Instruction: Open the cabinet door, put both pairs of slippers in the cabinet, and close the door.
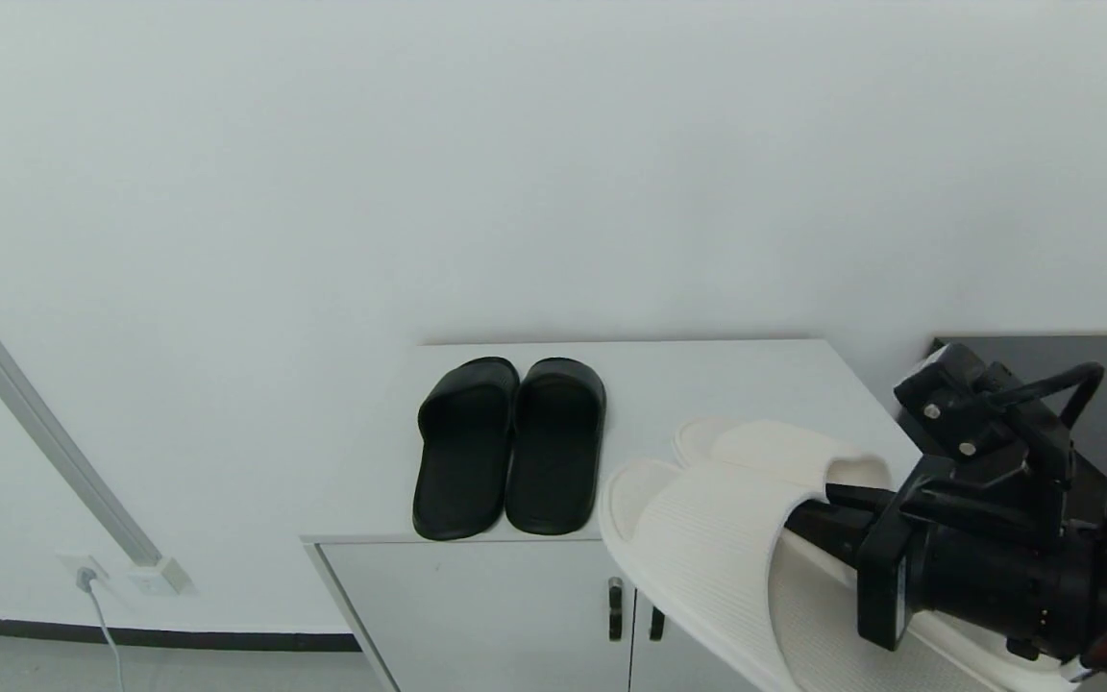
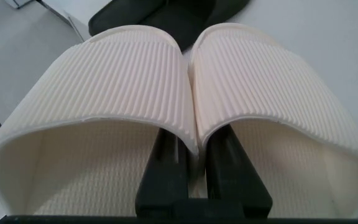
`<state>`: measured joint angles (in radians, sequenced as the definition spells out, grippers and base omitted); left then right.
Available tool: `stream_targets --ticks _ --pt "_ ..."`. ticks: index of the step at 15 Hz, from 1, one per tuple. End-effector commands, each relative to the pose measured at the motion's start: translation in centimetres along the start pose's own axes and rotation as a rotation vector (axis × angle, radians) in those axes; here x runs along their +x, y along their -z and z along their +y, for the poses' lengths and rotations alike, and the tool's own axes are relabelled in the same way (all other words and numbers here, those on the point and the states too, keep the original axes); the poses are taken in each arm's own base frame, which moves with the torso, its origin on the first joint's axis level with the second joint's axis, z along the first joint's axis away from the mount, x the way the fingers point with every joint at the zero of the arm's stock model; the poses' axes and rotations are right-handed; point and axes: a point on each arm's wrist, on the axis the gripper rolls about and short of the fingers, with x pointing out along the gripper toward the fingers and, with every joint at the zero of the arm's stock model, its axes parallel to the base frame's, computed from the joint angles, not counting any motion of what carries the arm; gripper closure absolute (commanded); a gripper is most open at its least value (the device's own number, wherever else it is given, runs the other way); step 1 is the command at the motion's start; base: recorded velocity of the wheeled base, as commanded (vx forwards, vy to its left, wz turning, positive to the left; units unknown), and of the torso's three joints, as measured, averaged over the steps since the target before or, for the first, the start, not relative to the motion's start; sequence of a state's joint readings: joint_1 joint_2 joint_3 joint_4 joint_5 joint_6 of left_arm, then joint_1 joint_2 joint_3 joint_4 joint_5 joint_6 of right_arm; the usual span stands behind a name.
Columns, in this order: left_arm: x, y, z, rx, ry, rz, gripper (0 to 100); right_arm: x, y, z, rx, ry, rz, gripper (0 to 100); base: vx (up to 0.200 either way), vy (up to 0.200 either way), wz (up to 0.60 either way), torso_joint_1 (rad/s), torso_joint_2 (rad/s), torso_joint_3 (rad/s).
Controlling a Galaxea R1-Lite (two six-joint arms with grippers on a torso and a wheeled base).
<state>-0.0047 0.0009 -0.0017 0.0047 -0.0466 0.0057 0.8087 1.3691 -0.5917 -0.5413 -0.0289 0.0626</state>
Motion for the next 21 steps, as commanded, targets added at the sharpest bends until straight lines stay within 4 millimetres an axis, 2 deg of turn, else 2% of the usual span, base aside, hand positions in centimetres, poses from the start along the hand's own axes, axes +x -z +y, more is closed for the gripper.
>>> stream_targets --ticks 1,9,21 --pt "0.0 0.0 0.0 0.0 0.001 0.001 100 -0.8 0.3 0.0 0.0 -0.003 -0.003 100 0.0 0.0 0.0 0.0 0.0 0.0" --pt "0.0 0.0 0.0 0.0 0.001 0.001 100 -0.9 0.9 0.0 -0.002 -0.02 0.017 100 -0.2 0.0 0.0 0.001 0.0 0.003" --pt "0.0 0.0 0.0 0.0 -0.001 0.001 100 -0.8 1.3 0.0 -0.005 -0.02 0.034 100 0.0 0.0 0.0 0.0 0.0 0.0"
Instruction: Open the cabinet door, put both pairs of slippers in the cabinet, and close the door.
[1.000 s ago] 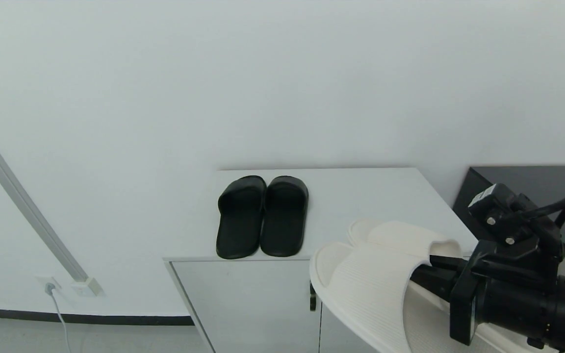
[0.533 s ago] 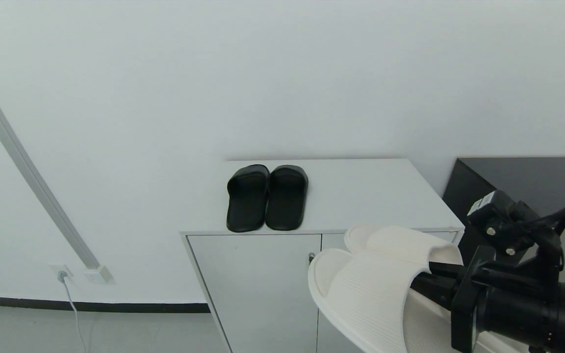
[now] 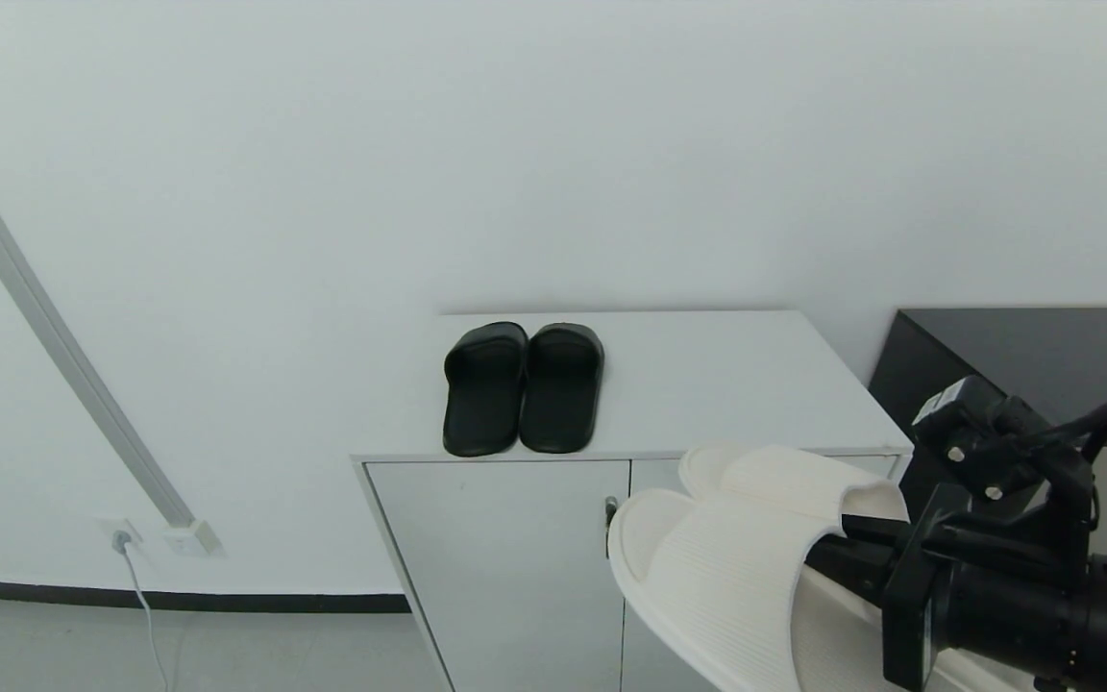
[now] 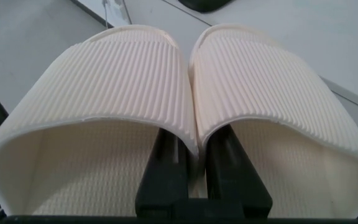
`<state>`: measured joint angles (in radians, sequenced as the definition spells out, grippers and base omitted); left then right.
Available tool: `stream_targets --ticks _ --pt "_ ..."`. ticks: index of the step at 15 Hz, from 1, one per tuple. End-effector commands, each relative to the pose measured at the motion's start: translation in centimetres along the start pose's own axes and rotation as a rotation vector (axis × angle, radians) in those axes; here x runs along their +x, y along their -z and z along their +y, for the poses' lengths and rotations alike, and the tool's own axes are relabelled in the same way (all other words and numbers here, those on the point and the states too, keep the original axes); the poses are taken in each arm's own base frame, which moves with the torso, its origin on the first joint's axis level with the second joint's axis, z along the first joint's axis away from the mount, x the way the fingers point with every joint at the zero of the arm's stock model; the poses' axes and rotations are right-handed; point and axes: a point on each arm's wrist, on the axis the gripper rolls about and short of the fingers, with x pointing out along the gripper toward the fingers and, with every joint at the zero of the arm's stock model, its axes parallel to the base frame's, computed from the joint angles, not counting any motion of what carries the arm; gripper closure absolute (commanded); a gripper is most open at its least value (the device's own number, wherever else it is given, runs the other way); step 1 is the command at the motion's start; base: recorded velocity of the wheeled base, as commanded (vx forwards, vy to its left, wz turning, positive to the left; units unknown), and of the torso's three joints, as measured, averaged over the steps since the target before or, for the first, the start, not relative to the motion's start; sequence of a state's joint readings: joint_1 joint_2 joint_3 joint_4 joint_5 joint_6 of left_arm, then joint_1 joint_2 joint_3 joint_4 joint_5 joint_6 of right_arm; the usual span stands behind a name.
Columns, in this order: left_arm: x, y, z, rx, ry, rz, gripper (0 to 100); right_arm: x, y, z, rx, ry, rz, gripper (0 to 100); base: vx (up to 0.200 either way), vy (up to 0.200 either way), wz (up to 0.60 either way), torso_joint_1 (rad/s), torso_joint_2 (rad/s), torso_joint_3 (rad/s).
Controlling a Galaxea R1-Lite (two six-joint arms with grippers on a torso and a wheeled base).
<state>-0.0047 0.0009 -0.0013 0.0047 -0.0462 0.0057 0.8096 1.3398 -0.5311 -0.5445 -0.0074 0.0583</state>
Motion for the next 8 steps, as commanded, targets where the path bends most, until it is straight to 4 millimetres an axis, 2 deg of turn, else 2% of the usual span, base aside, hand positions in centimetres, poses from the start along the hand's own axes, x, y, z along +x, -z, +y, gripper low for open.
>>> stream_targets --ticks 1,3,8 --pt "0.0 -0.01 0.0 0.0 0.0 0.0 100 0.08 0.19 0.0 -0.002 0.0 0.007 100 0.0 0.0 0.0 0.0 0.0 0.0" --pt "0.0 -0.01 0.0 0.0 0.0 0.0 100 0.12 0.21 0.0 -0.002 -0.001 0.009 100 0.0 0.0 0.0 -0.102 0.24 0.139" --pt "0.0 -0.01 0.0 -0.001 0.001 0.0 100 0.05 0.49 0.05 -0.016 -0.005 0.017 100 0.0 0.0 0.0 -0.205 0.52 0.294"
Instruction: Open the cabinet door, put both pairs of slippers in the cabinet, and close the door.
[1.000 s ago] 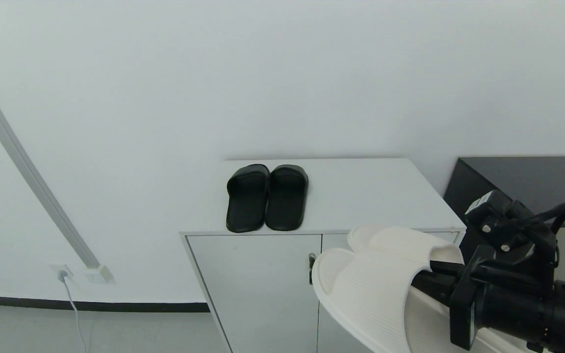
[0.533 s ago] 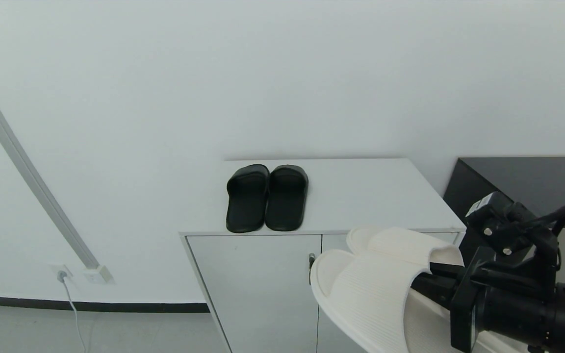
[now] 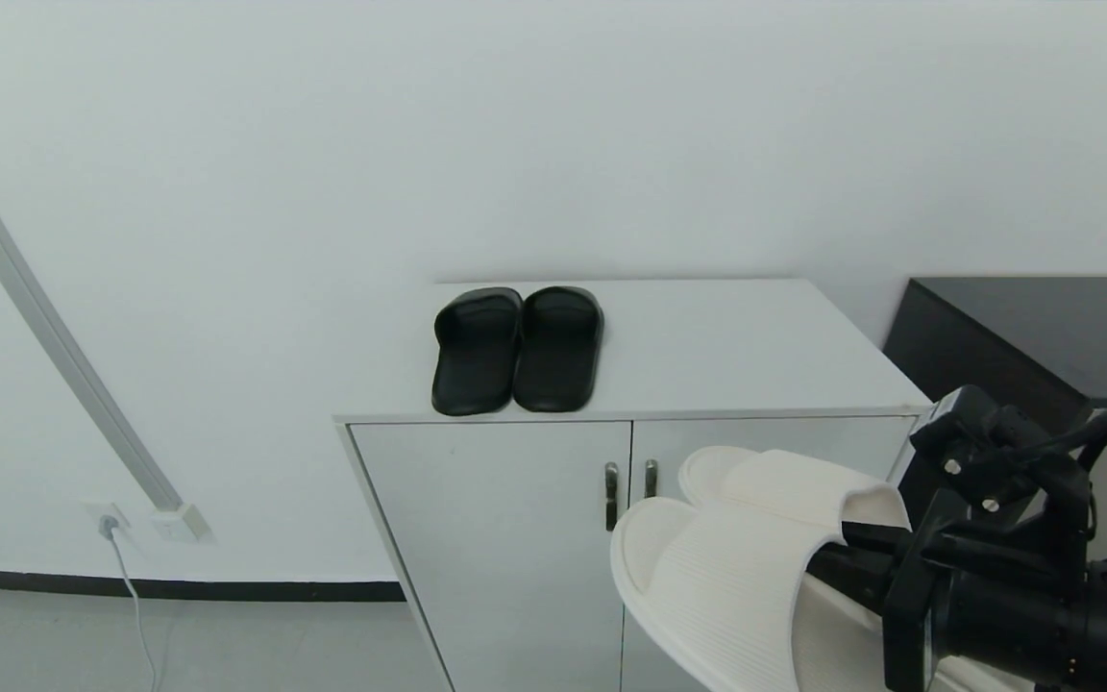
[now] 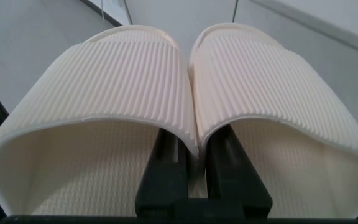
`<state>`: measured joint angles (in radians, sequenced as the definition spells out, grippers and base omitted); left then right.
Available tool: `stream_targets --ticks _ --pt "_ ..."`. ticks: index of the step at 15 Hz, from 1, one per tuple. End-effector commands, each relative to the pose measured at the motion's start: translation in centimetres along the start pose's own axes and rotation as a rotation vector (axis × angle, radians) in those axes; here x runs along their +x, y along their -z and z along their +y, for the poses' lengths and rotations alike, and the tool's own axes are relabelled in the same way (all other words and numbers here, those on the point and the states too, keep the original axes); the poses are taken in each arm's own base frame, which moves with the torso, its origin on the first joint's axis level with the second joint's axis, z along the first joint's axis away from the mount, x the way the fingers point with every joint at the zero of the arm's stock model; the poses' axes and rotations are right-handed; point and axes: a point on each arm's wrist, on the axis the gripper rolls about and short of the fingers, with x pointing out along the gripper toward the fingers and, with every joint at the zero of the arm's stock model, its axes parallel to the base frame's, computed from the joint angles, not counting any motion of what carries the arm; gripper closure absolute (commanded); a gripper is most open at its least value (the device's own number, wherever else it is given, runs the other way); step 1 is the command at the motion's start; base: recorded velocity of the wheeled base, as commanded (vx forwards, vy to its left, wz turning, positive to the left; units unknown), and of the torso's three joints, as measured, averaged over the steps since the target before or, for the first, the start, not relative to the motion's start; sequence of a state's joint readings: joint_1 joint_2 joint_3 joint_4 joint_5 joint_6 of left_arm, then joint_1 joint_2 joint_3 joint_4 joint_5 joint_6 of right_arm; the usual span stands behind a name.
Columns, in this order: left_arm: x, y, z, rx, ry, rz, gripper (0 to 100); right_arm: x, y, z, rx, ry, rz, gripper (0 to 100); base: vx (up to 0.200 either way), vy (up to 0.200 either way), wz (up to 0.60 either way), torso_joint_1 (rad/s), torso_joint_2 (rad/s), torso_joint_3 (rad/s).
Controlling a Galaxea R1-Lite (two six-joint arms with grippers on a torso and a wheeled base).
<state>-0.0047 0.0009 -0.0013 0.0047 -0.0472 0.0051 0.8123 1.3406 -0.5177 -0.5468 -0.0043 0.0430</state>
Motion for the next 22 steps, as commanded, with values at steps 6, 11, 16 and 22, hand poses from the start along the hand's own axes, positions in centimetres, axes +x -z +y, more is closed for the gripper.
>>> stream_targets --ticks 6,11,16,22 --pt "0.0 -0.01 0.0 -0.001 0.0 0.0 0 0.12 0.38 0.19 -0.003 -0.008 0.016 100 0.0 0.0 0.0 -0.197 0.52 0.313" --pt "0.0 -0.01 0.0 -0.001 0.0 0.0 0 0.06 0.54 0.21 -0.003 -0.01 0.02 100 0.0 0.0 0.0 -0.164 0.49 0.324" --pt "0.0 -0.01 0.0 0.001 0.0 0.0 0 0.0 0.68 0.26 -0.01 -0.013 0.023 100 0.0 0.0 0.0 -0.124 0.47 0.339" --pt "0.0 -0.01 0.0 0.015 0.002 0.0 0 0.11 0.75 0.3 -0.015 -0.015 0.028 100 0.0 0.0 0.0 -0.058 0.45 0.38"
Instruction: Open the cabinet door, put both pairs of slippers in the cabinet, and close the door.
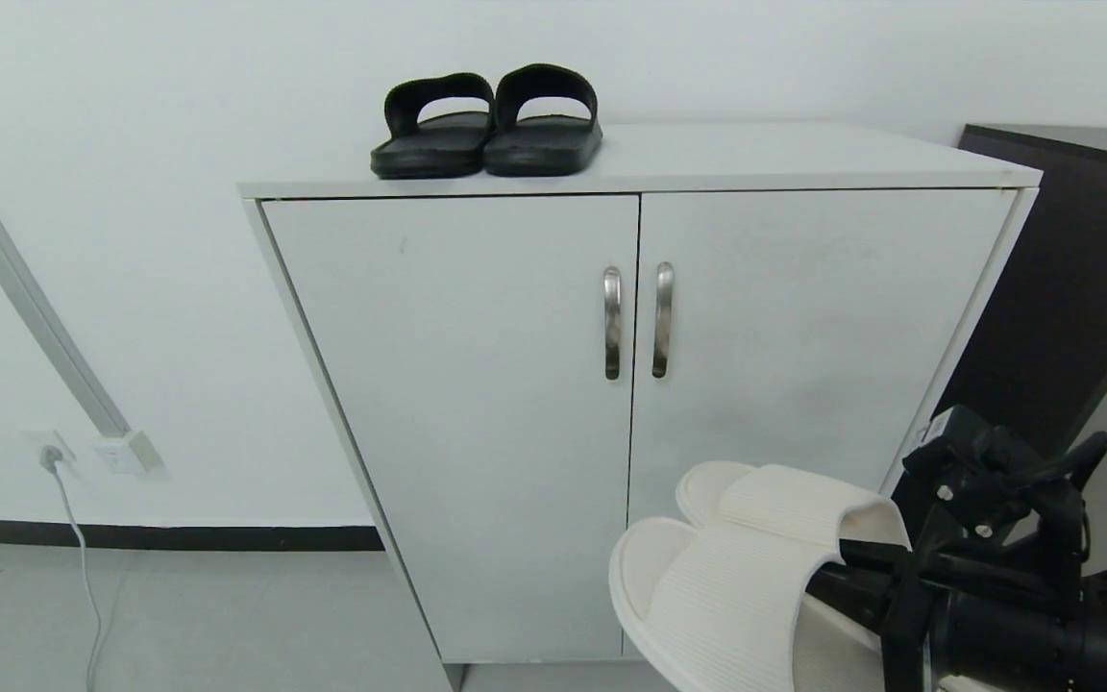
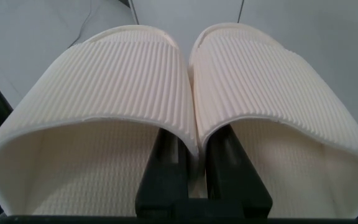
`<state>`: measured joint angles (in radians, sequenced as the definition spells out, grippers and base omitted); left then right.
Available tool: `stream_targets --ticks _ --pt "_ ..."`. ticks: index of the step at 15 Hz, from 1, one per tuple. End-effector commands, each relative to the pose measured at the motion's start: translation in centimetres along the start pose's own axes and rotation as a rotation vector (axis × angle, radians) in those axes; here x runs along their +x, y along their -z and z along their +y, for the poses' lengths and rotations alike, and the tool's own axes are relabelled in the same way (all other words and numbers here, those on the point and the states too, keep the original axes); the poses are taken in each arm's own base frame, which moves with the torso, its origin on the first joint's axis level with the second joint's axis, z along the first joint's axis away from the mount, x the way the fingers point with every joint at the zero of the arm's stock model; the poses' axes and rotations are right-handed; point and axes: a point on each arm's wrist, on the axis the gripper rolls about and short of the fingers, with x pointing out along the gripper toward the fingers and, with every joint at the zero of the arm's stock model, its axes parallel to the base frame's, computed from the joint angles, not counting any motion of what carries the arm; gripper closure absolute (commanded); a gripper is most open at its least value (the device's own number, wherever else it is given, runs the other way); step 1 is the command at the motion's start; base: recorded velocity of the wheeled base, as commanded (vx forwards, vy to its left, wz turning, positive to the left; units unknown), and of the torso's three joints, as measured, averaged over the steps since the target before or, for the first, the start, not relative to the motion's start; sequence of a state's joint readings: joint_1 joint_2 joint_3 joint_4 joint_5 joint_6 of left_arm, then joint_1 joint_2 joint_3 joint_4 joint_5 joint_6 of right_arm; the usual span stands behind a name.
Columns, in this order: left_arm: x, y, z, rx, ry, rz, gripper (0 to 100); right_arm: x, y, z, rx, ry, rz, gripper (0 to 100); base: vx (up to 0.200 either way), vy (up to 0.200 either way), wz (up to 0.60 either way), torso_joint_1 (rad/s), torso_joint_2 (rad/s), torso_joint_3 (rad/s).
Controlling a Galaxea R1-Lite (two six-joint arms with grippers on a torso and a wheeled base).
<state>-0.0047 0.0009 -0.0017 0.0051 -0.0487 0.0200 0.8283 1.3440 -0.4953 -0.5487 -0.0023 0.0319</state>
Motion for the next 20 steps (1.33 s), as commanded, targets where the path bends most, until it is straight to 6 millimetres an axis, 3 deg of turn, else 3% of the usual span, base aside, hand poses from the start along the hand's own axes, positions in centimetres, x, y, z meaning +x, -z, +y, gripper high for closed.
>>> stream_targets --ticks 1,8,9,10,15,20 --pt "0.0 0.0 0.0 0.0 0.0 0.0 0 0.1 0.1 0.0 0.0 -0.001 0.007 100 0.0 0.0 0.0 -0.002 0.34 0.315" --pt "0.1 -0.1 0.0 -0.001 0.008 0.009 0 0.0 0.3 0.0 -0.024 0.002 0.008 100 0.0 0.0 0.0 0.0 0.01 0.009" --pt "-0.1 -1.5 0.0 -0.01 0.026 -0.017 0 -0.1 0.4 0.0 -0.032 0.002 0.011 100 0.0 0.0 0.0 0.0 0.0 0.0" --pt "-0.3 -4.2 0.0 -0.044 0.033 -0.039 0 -0.1 0.5 0.0 -0.032 0.002 0.014 100 0.0 0.0 0.0 0.007 0.19 0.163" --pt "4.2 -7.8 -0.5 -0.063 0.378 0.144 0 0.0 0.9 0.0 -0.042 0.0 0.033 100 0.0 0.0 0.0 0.0 0.05 0.025" --pt "9.3 -12.4 -1.4 -0.06 0.682 0.145 0 0.5 1.1 0.0 -0.056 0.003 0.048 100 0.0 0.0 0.0 0.0 0.0 0.0"
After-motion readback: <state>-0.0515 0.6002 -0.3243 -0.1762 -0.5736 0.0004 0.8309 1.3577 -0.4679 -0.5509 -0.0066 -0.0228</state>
